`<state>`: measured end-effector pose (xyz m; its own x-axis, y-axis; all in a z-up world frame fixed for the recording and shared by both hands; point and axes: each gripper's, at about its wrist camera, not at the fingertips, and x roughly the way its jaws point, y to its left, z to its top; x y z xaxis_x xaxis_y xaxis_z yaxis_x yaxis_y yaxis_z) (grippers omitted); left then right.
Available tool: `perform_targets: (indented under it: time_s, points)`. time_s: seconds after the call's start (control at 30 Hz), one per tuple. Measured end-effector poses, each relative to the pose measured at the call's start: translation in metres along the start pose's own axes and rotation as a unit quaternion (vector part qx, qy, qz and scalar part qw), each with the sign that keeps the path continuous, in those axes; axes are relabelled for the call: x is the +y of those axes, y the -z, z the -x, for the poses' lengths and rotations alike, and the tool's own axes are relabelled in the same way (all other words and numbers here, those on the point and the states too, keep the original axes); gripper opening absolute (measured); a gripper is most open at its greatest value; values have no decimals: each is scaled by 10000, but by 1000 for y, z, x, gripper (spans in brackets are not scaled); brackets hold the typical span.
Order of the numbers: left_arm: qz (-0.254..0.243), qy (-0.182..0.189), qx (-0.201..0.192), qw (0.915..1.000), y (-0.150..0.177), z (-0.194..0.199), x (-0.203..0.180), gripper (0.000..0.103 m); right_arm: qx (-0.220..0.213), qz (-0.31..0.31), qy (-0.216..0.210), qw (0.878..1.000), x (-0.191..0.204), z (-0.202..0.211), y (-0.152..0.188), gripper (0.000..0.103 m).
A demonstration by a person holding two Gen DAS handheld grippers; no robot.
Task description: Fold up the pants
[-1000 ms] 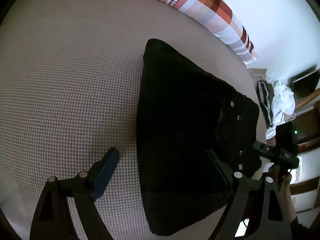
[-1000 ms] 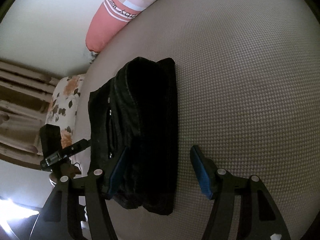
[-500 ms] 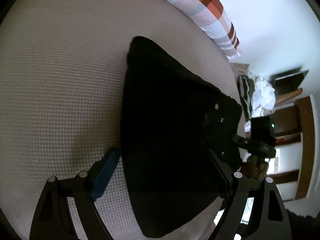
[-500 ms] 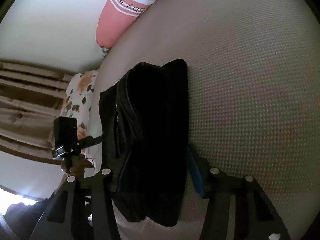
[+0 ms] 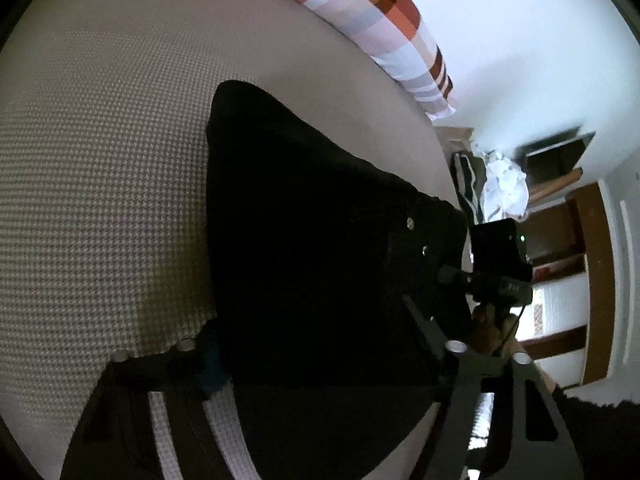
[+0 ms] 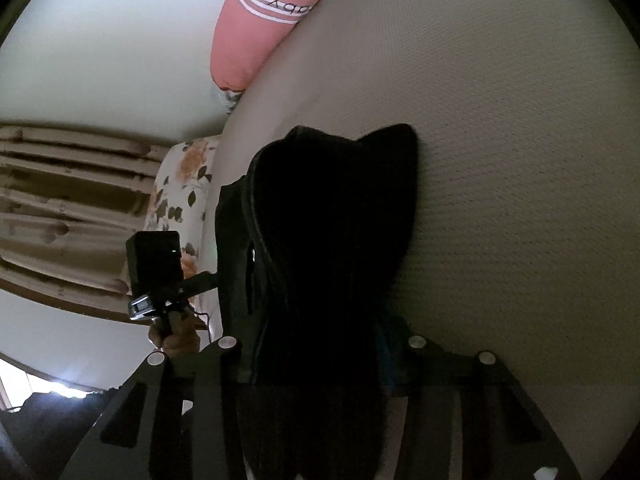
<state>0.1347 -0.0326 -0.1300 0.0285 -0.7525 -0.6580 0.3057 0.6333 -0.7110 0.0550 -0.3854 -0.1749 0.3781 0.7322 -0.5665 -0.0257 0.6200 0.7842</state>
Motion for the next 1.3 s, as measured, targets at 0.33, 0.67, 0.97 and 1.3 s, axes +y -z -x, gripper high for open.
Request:
perform_targets:
  time_s: [0.33,0.67,0.97,1.3]
  points:
    - [-376,-1009,-230,9939,6,-4,-19,35,-392,-83,482,9980,16,-7,9,38]
    - [-957,-2346,-487,9662,18,-11,-56,28,-770,-90,1387,9873,45,-11,11,33]
    - [-959,-2586,-699,9587,23,-6,-70,17,-1068,-134,1504,9827,61,-7,17,23]
    - [-986,-2606,-877,9564,34,10,-83,15,-1143,82,1417,9833,90,-4,31,22]
